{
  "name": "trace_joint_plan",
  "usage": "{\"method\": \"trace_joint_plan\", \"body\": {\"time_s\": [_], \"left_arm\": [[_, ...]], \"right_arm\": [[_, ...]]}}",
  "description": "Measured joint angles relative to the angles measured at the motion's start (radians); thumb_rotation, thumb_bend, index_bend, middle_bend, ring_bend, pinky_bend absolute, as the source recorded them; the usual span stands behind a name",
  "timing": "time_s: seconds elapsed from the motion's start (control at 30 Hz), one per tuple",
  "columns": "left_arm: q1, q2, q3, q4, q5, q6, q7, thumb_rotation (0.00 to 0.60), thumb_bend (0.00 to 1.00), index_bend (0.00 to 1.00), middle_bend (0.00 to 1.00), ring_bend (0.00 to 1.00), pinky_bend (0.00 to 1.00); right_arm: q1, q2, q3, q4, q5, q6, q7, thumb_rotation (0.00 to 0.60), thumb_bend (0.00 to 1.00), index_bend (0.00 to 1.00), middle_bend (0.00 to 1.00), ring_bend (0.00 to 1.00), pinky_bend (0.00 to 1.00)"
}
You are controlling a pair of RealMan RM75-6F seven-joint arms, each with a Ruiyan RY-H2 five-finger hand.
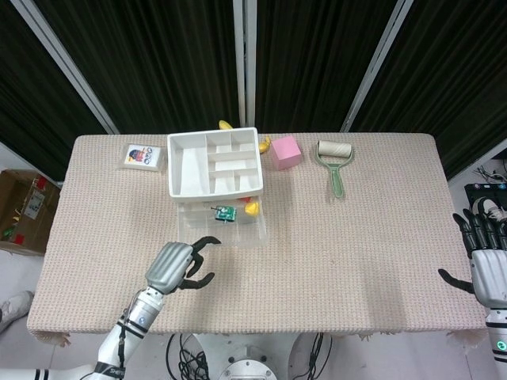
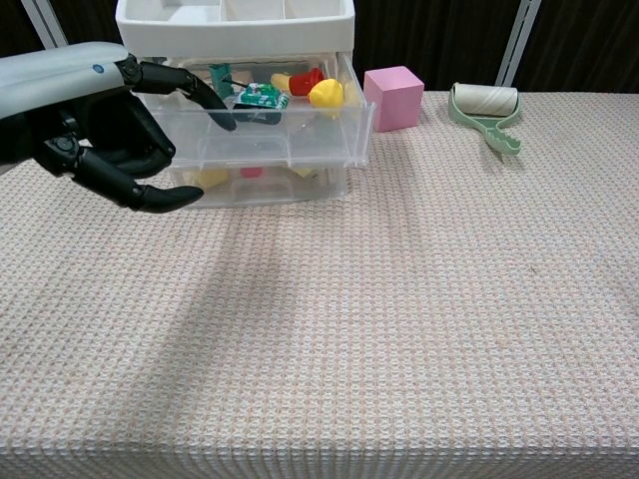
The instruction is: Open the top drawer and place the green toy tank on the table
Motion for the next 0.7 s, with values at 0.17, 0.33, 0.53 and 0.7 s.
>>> {"method": "trace_joint_plan", "body": {"time_s": [0.17, 0.33, 0.53, 0.7], "left_arm": [[0.010, 0.022, 0.021, -0.013, 0.028, -0.003, -0.010, 0.600, 0.26, 0.15, 0.89, 1.00, 1.00], [0.031, 0.069, 0.049, -0.040, 0.096, 0.015, -0.016, 0.600, 0.26, 0.18, 0.89, 1.00, 1.00], [0.024, 0.152, 0.000, -0.064, 0.160, 0.044, -0.012, 0.600, 0.26, 0.30, 0.89, 1.00, 1.00], [-0.066, 0.175, -0.103, -0.013, 0.103, -0.019, 0.056, 0.600, 0.27, 0.34, 0.90, 1.00, 1.00]], "right_arm": [[-0.002, 0.005, 0.003, 0.001, 0.001, 0.005, 0.007, 0.600, 0.03, 0.00, 0.00, 0.00, 0.00], [-0.007, 0.011, 0.005, 0.002, 0.004, 0.013, 0.011, 0.600, 0.02, 0.00, 0.00, 0.00, 0.00], [-0.010, 0.021, 0.008, -0.012, -0.007, 0.030, 0.004, 0.600, 0.03, 0.00, 0.00, 0.00, 0.00], [-0.013, 0.030, 0.008, -0.027, -0.020, 0.043, -0.005, 0.600, 0.03, 0.00, 0.00, 0.00, 0.00]]}}
